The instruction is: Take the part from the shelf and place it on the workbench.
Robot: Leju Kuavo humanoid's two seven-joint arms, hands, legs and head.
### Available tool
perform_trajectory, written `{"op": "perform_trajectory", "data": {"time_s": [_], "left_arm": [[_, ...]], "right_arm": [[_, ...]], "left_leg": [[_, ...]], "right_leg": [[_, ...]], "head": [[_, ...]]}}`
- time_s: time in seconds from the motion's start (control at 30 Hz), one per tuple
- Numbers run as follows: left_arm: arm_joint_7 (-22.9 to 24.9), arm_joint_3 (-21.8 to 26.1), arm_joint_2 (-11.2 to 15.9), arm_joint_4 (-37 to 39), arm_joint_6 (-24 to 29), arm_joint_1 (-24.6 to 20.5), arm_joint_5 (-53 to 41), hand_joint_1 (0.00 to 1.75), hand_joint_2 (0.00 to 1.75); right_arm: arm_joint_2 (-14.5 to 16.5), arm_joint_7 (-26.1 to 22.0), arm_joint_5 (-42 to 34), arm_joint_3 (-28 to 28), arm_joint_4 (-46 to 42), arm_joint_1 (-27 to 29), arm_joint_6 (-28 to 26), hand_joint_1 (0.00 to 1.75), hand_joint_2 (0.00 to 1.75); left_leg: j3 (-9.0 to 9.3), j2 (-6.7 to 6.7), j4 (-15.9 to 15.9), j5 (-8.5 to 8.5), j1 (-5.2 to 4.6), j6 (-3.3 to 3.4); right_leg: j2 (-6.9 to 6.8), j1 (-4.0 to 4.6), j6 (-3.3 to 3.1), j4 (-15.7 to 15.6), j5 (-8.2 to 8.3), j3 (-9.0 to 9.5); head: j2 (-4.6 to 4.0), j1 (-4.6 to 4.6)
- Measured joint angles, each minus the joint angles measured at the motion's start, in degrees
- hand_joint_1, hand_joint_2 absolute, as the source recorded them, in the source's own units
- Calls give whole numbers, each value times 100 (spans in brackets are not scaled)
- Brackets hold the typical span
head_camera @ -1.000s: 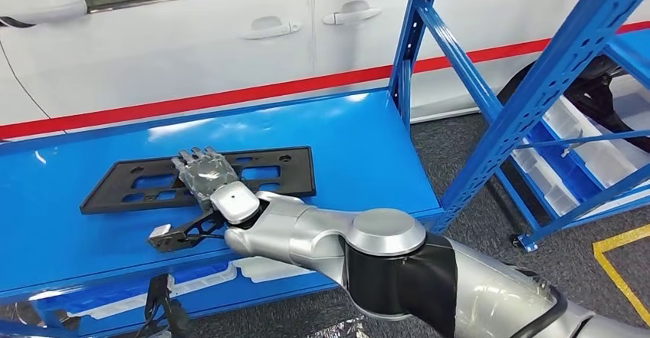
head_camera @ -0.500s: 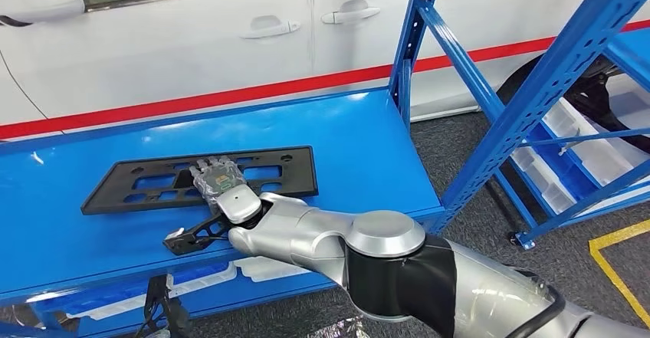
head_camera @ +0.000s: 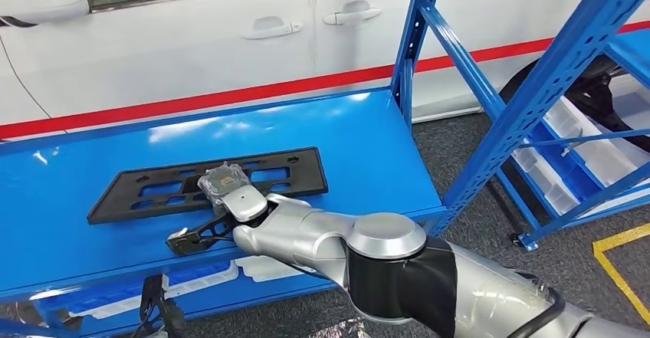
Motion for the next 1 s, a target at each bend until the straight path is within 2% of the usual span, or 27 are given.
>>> {"op": "perform_trajectory", "data": {"time_s": [0.07,0.1,0.13,0.2,0.23,0.27,0.3,0.37,0.4,0.43,0.57,0.63,0.67,0.7,0.77,0.8,0.87,0.9,0.93,1.0], "left_arm": [[-49,-1,6,0,51,-1,-74,0,0],[-71,-2,8,0,88,-2,-108,0,0],[-93,-4,13,1,139,-2,-141,0,0],[-129,-43,17,1,249,8,-176,0,0],[-155,-73,20,2,301,17,-184,0,0],[-186,-107,20,2,348,25,-184,0,0],[-226,-136,22,2,395,33,-180,0,0],[-296,-174,27,2,476,43,-158,0,87],[-319,-186,29,2,507,45,-146,0,131],[-329,-192,31,2,527,47,-138,0,175],[-334,-195,32,2,544,47,-134,0,175],[-254,-213,23,2,759,23,-100,0,175],[-203,-236,13,1,931,-2,-79,0,175],[-189,-259,5,1,1135,-19,-34,0,175],[-244,-288,9,2,1366,-24,28,0,175],[-279,-289,20,2,1435,-11,63,0,175],[-264,-289,46,3,1515,4,97,0,175],[-250,-289,64,4,1542,14,123,0,175],[-236,-289,84,5,1557,28,143,0,175],[-215,-289,124,10,1563,59,167,0,175]], "right_arm": [[1,-69,3,-2,16,-5,-140,175,175],[1,-103,4,-4,27,-8,-208,175,175],[1,-145,5,-5,38,-11,-281,175,175],[1,-252,-23,-11,62,-11,-417,175,175],[1,-334,-65,-18,74,-11,-495,175,175],[1,-450,-131,-32,85,-12,-595,175,175],[2,-603,-215,-57,93,-19,-728,175,175],[8,-943,-395,-125,98,-55,-1037,175,175],[11,-1077,-466,-155,97,-76,-1160,175,175],[14,-1161,-512,-174,97,-90,-1237,175,175],[14,-1226,-548,-187,97,-101,-1299,175,175],[14,-1635,-678,-280,83,-141,-1634,175,175],[3,-1973,-751,-439,-2,-164,-1941,175,175],[-73,-2290,-796,-687,-246,-124,-2273,175,175],[-326,-2481,-717,-1159,-952,76,-2658,175,175],[-504,-2393,-622,-1323,-1387,235,-2739,175,175],[-802,-2197,-427,-1548,-2169,523,-2872,175,175],[-945,-2122,-352,-1682,-2586,681,-2940,175,175],[-1069,-2078,-311,-1813,-2954,824,-2991,175,175],[-1284,-2034,-299,-2052,-3594,1044,-3039,175,175]], "left_leg": [[-35,8,50,-54,12,-49],[-97,14,201,-155,23,-81],[-211,21,462,-305,36,-117],[-538,23,1196,-622,59,-170],[-668,23,1468,-691,66,-182],[-714,23,1556,-659,68,-185],[-644,23,1402,-513,70,-177],[-312,22,698,-136,68,-146],[-162,21,383,-14,66,-131],[-77,20,203,31,64,-123],[-37,19,128,21,60,-119],[1,11,42,11,33,-84],[43,9,-46,25,27,-28],[80,6,-130,39,20,34],[128,-4,-197,61,30,123],[129,-17,-171,44,27,125],[111,-40,-98,-3,17,97],[91,-47,-67,-23,9,77],[70,-50,-42,-33,0,59],[48,-52,-30,-33,-7,28]], "right_leg": [[-4,-13,-43,-17,20,12],[-8,-25,-66,-31,30,22],[-11,-33,-84,-39,35,29],[-15,-27,-102,-40,36,27],[-15,-24,-106,-38,35,27],[-14,-22,-109,-37,32,31],[-8,-22,-112,-37,29,39],[13,-24,-110,-43,19,58],[22,-25,-107,-49,15,64],[28,-26,-102,-55,12,66],[31,-23,-98,-62,12,64],[38,-8,-54,-79,39,40],[30,5,-14,105,-69,-58],[20,13,32,520,-231,-270],[-6,19,81,1155,-432,-578],[-8,15,83,1082,-310,-551],[-13,17,60,327,-6,-192],[-12,20,45,75,60,-69],[-8,26,30,-33,59,-20],[-1,23,-2,-55,63,-18]], "head": [[-1,-2],[-1,-3],[-1,-5],[0,-6],[0,-7],[0,-7],[0,-7],[0,-6],[-1,-5],[-1,-4],[-1,-3],[-1,-4],[-1,-2],[-1,1],[-1,7],[-1,7],[-1,6],[-1,6],[-1,4],[-1,5]]}}
